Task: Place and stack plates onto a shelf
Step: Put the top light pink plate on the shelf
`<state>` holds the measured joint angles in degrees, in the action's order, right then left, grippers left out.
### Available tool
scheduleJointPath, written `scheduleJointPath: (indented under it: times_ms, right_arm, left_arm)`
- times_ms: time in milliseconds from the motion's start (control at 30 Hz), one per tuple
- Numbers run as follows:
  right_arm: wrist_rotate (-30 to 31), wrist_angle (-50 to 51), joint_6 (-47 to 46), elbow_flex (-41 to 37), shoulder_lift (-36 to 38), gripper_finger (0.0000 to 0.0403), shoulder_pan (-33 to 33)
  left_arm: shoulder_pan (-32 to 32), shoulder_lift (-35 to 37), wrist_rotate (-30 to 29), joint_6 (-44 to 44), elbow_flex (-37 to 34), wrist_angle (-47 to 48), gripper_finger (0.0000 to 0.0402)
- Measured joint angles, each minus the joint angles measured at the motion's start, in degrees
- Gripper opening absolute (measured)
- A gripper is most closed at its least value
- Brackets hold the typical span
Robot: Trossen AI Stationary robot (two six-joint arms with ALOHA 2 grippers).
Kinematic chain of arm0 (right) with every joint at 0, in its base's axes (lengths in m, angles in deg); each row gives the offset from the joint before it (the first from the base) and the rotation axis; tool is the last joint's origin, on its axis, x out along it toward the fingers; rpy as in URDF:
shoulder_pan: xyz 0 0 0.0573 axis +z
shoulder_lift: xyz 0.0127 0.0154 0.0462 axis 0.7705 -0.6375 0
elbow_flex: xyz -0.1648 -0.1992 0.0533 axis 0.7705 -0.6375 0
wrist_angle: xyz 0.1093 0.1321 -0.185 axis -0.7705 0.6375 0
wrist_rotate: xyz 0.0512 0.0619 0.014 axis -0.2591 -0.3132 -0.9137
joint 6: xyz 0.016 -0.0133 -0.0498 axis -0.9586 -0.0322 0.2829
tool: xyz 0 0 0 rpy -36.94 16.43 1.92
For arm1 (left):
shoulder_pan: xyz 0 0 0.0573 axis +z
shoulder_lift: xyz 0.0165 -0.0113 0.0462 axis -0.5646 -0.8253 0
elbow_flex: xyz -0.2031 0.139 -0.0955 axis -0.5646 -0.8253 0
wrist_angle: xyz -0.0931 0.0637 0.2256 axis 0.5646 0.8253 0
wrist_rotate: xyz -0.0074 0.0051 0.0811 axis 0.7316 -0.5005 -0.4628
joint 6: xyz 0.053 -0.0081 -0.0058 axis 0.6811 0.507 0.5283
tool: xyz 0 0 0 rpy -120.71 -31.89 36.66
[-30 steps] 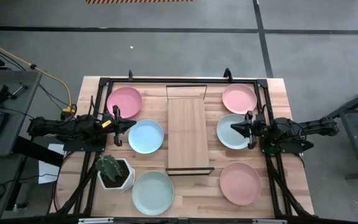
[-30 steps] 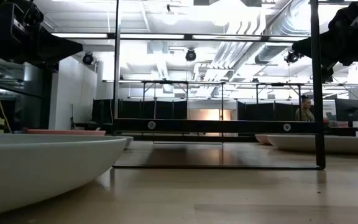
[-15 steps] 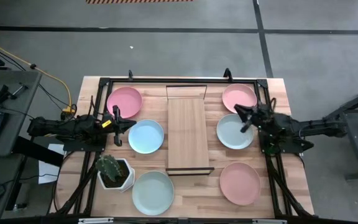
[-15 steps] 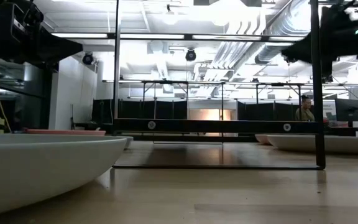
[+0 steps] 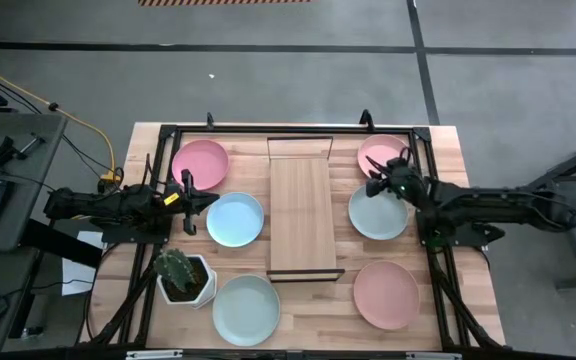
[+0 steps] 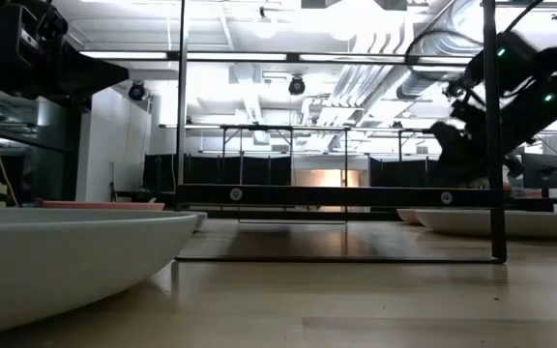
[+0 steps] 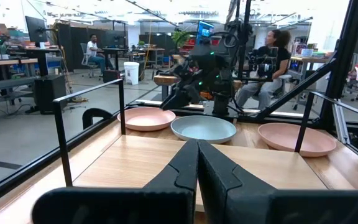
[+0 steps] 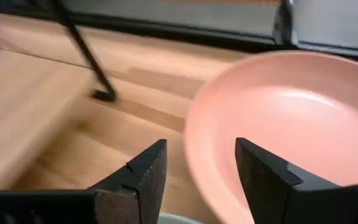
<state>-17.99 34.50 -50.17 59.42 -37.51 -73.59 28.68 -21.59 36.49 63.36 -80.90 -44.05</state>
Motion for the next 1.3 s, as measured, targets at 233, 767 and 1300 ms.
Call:
scheduleJointPath:
  times_ms: [233,767,1300]
  right_arm:
    - [-8.37,0.92,4.18,7.98,-10.1,0.0174,-4.5]
    - [-9.44,10.77,8.07,18.65,-31.72,0.0174,-8.83]
    - [-8.29,9.88,10.36,18.76,-34.0,0.0051,-10.51]
  left_arm:
    - [0.0,0.0,0.0,0.0,0.0,0.0,0.0]
    - [-0.01,0.0,0.0,-0.01,-0.01,0.0,0.0]
    - [0.0,0.0,0.0,-0.02,0.0,-0.02,0.0]
